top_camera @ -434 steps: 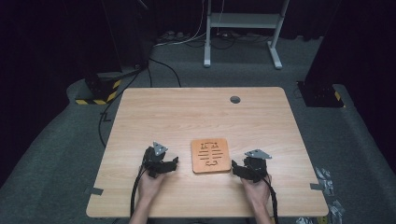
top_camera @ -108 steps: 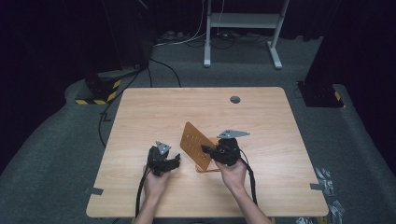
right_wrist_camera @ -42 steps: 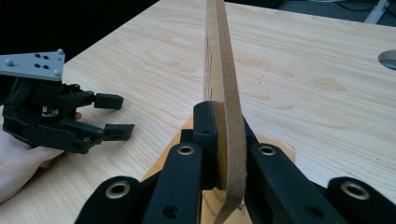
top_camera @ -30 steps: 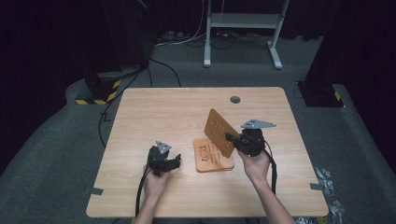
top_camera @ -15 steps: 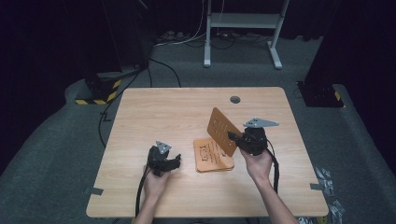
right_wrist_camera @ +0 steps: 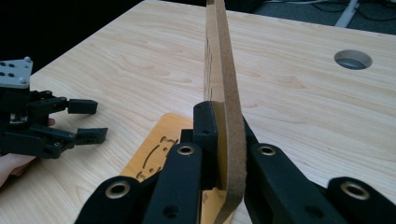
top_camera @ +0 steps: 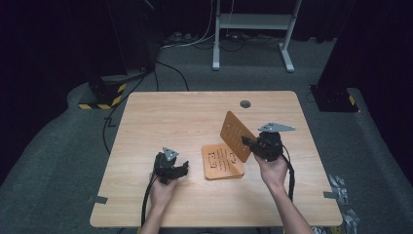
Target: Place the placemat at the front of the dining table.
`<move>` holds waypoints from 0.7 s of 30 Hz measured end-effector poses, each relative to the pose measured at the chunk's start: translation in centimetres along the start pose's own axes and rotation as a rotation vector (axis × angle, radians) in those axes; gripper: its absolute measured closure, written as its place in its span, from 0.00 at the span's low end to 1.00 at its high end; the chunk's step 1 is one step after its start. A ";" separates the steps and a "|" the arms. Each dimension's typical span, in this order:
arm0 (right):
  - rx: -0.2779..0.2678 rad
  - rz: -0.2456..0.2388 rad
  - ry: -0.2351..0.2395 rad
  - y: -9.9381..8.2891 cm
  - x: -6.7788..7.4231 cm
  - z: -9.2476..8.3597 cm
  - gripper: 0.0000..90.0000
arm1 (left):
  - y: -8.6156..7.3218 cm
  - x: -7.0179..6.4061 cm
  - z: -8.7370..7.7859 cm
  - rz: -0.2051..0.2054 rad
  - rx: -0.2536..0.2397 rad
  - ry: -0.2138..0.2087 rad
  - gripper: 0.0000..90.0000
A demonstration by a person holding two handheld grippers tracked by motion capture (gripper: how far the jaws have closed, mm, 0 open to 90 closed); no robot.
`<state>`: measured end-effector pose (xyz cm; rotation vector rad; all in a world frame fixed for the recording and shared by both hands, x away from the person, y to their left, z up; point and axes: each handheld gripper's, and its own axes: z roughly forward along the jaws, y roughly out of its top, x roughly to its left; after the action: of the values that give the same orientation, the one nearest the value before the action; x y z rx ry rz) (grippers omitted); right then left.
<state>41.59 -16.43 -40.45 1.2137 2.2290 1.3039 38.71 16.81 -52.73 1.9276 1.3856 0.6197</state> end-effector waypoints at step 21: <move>-0.001 0.016 -0.046 0.3 -1.7 -0.8 0.96 | 0.0 0.0 0.0 0.003 0.000 -0.001 0.32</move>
<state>42.29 -18.13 -40.00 1.2505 2.1907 1.2694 38.71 16.83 -52.72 1.9301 1.3831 0.6197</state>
